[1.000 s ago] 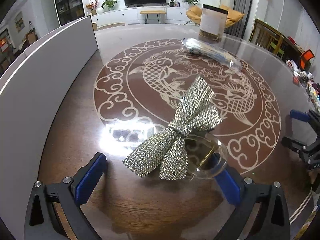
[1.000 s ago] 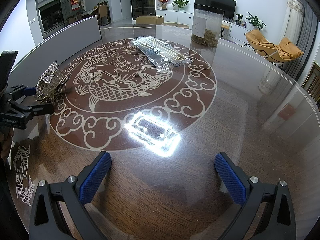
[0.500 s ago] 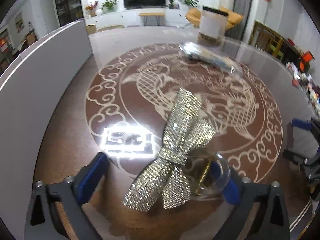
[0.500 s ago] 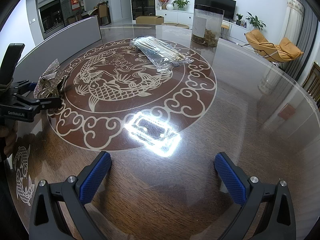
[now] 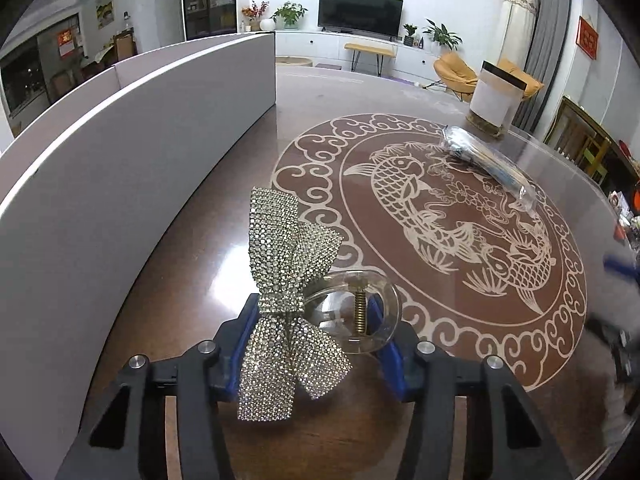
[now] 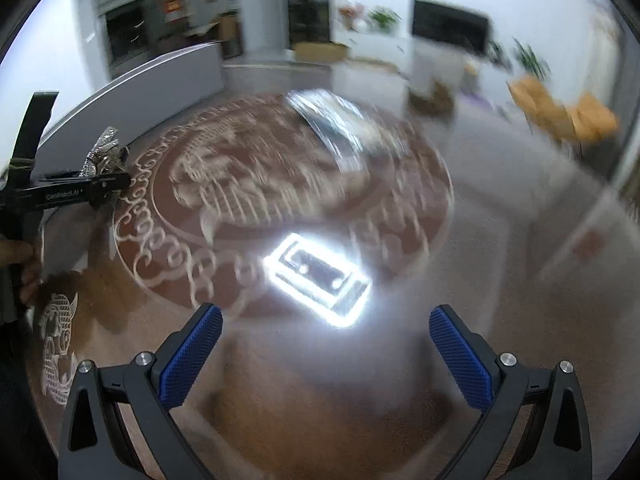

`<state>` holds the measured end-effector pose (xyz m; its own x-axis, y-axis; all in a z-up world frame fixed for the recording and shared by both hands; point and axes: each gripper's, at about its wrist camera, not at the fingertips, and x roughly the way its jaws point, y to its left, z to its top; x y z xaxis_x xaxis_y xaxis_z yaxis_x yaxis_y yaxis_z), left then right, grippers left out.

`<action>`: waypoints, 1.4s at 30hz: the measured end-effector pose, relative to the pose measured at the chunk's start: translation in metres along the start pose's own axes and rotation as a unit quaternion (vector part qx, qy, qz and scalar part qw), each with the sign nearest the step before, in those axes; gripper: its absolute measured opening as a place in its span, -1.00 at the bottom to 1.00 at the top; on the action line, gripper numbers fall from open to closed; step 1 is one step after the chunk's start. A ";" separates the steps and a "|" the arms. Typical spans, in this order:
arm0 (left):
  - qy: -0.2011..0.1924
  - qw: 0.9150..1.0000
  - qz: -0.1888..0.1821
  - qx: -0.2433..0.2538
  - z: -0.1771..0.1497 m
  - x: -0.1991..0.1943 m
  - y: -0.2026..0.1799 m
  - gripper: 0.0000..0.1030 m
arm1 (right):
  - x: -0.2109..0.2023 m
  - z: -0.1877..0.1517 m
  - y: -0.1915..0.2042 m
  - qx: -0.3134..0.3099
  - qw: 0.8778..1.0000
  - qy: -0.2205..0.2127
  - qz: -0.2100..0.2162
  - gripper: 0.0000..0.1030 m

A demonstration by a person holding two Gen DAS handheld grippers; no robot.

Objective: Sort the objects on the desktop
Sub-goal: 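Grasp the clear cotton swab pack with the right tool while the left tool holds the clip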

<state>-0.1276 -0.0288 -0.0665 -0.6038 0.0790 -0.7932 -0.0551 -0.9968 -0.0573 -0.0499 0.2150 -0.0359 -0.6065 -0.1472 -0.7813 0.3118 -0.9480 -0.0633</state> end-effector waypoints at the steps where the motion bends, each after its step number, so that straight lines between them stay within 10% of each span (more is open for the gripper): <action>1: -0.001 1.000 0.002 0.001 0.000 0.001 0.000 0.02 | 0.005 0.012 0.003 -0.021 1.000 0.002 -0.009 1.00; 10: -0.004 1.000 -0.005 -0.003 0.003 0.003 0.000 0.02 | 0.100 0.157 -0.004 -0.070 0.997 0.035 0.023 1.00; 19: -0.005 1.000 -0.011 -0.009 0.005 0.005 0.000 0.02 | 0.158 0.179 -0.016 -0.034 0.992 0.107 0.048 0.79; 25: -0.006 1.000 -0.012 -0.009 0.005 0.005 0.000 0.01 | 0.140 0.168 -0.017 -0.011 0.996 0.073 0.046 -0.04; 42: 0.007 0.993 -0.069 0.091 -0.020 -0.014 -0.059 0.02 | 0.003 0.003 0.054 -0.007 1.000 0.004 0.012 -0.08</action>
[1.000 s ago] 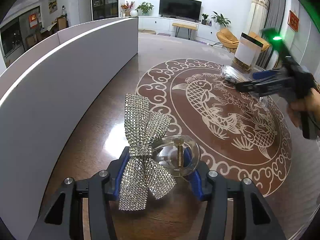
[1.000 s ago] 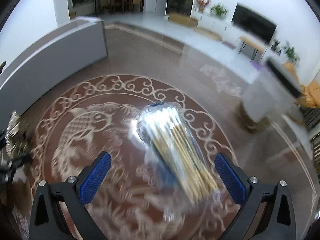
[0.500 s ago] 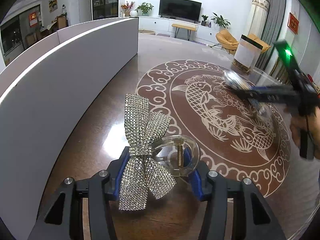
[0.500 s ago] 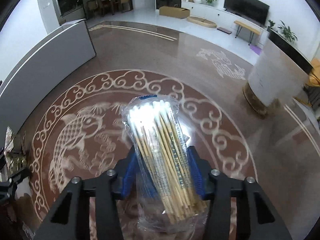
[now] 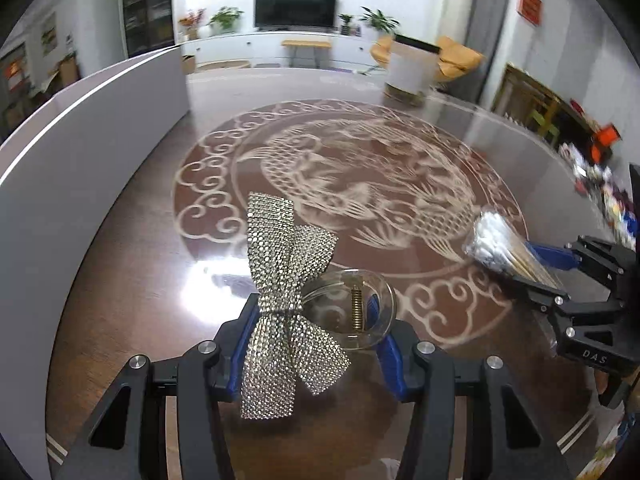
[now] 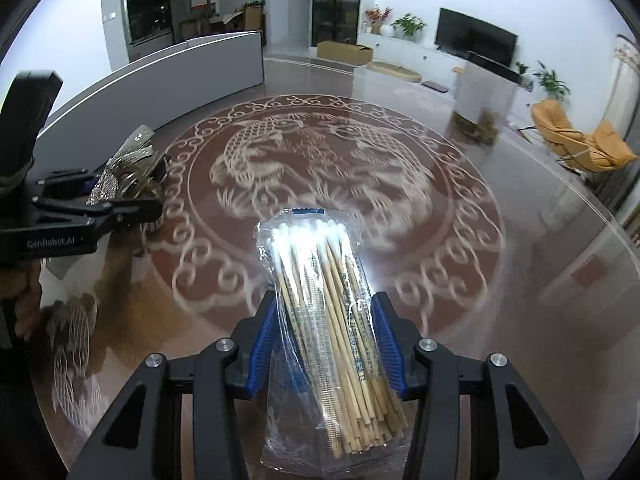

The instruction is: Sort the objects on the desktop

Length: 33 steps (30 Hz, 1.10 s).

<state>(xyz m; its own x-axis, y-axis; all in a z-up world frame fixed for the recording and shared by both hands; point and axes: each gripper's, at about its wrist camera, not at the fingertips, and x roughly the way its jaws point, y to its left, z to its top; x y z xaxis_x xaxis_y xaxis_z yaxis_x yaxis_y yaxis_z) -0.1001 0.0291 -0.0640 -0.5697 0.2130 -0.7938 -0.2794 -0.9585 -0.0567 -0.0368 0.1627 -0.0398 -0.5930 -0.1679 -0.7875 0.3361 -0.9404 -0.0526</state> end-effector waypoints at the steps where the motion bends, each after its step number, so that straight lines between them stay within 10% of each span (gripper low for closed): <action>1: 0.000 1.000 0.006 0.006 -0.001 0.000 -0.003 0.02 | 0.000 -0.005 -0.002 0.005 1.000 0.001 -0.002 -0.07; 16: 0.026 0.999 0.032 -0.002 0.000 0.013 0.001 0.95 | 0.007 0.000 -0.003 0.041 0.999 0.011 -0.004 0.74; 33: 0.031 0.999 0.036 -0.001 0.000 0.014 0.002 1.00 | 0.013 0.000 -0.002 0.037 0.999 0.020 -0.007 0.95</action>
